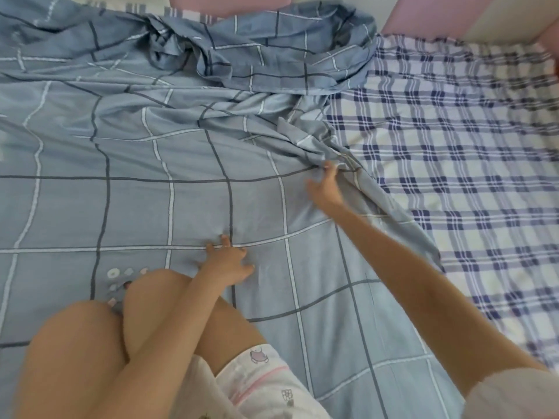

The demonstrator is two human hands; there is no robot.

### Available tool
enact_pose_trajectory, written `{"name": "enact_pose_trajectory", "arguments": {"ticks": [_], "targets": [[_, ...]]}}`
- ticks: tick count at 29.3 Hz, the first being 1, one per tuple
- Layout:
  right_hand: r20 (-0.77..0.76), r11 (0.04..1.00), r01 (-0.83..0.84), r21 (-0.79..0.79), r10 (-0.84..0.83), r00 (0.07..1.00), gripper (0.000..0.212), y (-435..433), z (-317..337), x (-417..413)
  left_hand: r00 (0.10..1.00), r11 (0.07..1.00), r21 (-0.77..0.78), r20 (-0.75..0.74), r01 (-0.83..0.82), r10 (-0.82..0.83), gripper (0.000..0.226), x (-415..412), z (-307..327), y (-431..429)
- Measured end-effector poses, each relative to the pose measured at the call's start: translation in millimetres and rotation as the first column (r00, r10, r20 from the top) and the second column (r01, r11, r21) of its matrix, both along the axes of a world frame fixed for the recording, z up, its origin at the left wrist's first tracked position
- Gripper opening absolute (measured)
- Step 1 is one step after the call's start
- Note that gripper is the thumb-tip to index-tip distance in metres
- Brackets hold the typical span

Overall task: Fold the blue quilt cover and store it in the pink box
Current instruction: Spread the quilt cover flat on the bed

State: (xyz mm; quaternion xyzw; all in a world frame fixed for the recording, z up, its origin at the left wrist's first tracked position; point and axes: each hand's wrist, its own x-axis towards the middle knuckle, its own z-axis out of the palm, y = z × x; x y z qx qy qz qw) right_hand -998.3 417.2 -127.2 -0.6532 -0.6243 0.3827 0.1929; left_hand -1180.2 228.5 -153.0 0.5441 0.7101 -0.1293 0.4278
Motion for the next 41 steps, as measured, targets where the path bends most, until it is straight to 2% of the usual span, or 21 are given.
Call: {"name": "enact_pose_trajectory", "arguments": {"ticks": [2,3,5,6,7,8,9,10,11,12,13,14,15,17,19,22,25,27,31,35,41], "targets": [[0.282,0.932,-0.323,0.167,0.269,0.921,0.068,-60,-18,5,1.000,1.000,0.023,-0.017,-0.008,0.008,0.058,-2,-4,4],[0.451,0.791,-0.558,0.252,0.414,0.791,0.067,-93,-24,11,0.999,0.999,0.037,-0.031,-0.019,0.020,0.056,-5,-3,8],[0.628,0.393,-0.897,0.203,0.651,0.427,0.065,-152,-31,50,0.998,0.999,0.031,-0.064,0.016,-0.014,0.052,1,6,11],[0.644,0.303,-0.948,0.101,0.706,0.294,0.065,-167,-37,80,0.994,0.999,0.001,-0.099,0.049,-0.049,0.051,4,14,13],[0.672,0.318,-0.948,0.014,0.699,0.244,0.066,-174,-38,113,0.990,0.998,-0.026,-0.124,0.062,-0.065,0.052,11,19,13],[0.717,0.433,-0.901,-0.038,0.640,0.277,0.068,-170,-36,143,0.988,0.998,-0.042,-0.140,0.055,-0.060,0.054,17,21,15],[0.746,0.680,-0.733,-0.032,0.504,0.435,0.068,-158,-32,175,0.988,0.997,-0.054,-0.144,0.046,-0.054,0.057,23,20,16],[0.786,0.892,-0.450,-0.047,0.311,0.535,0.066,-143,-25,203,0.990,0.998,-0.051,-0.132,0.040,-0.047,0.058,31,21,16],[0.810,0.989,-0.093,-0.118,0.150,0.567,0.066,-128,-14,235,0.993,0.998,-0.043,-0.106,0.053,-0.057,0.056,42,24,14],[0.811,0.957,0.232,-0.171,0.003,0.585,0.067,-114,-6,269,0.994,0.996,-0.042,-0.077,0.075,-0.078,0.052,55,25,11],[0.804,0.855,0.478,-0.203,-0.133,0.580,0.070,-106,4,301,0.994,0.995,-0.042,-0.051,0.095,-0.097,0.049,69,26,8],[0.782,0.768,0.603,-0.214,-0.235,0.577,0.073,-103,9,327,0.993,0.993,-0.027,-0.038,0.115,-0.116,0.048,84,27,4],[0.732,0.740,0.632,-0.232,-0.295,0.614,0.074,-104,13,339,0.991,0.992,-0.017,-0.042,0.126,-0.127,0.047,98,30,1],[0.634,0.833,0.524,-0.178,-0.310,0.708,0.065,-118,20,335,0.986,0.988,0.015,-0.075,0.151,-0.149,0.048,124,32,-5],[0.603,0.895,0.432,-0.109,-0.286,0.745,0.059,-139,21,327,0.979,0.980,0.039,-0.074,0.194,-0.191,0.049,153,28,-10],[0.472,0.865,0.474,-0.163,-0.354,0.808,0.061,-155,17,319,0.978,0.974,0.085,-0.018,0.210,-0.209,0.044,185,34,-17],[0.384,0.881,0.426,-0.204,-0.328,0.863,0.038,-161,10,327,0.981,0.975,0.110,0.018,0.192,-0.195,0.045,198,36,-27],[0.327,0.906,0.402,-0.132,-0.343,0.881,0.027,-159,14,332,0.980,0.972,0.139,0.031,0.189,-0.195,0.045,200,36,-30],[0.285,0.927,0.366,-0.080,-0.331,0.900,0.023,-159,8,334,0.985,0.966,0.219,0.074,0.139,-0.158,0.045,187,26,-37],[0.214,0.846,0.518,-0.126,-0.486,0.847,0.033,-164,3,332,0.984,0.957,0.259,0.078,0.134,-0.159,0.048,185,24,-48],[0.228,0.878,0.231,-0.419,-0.145,0.963,0.035,-155,28,357,0.989,0.950,0.283,0.022,0.135,-0.147,0.048,190,22,-52]]}}
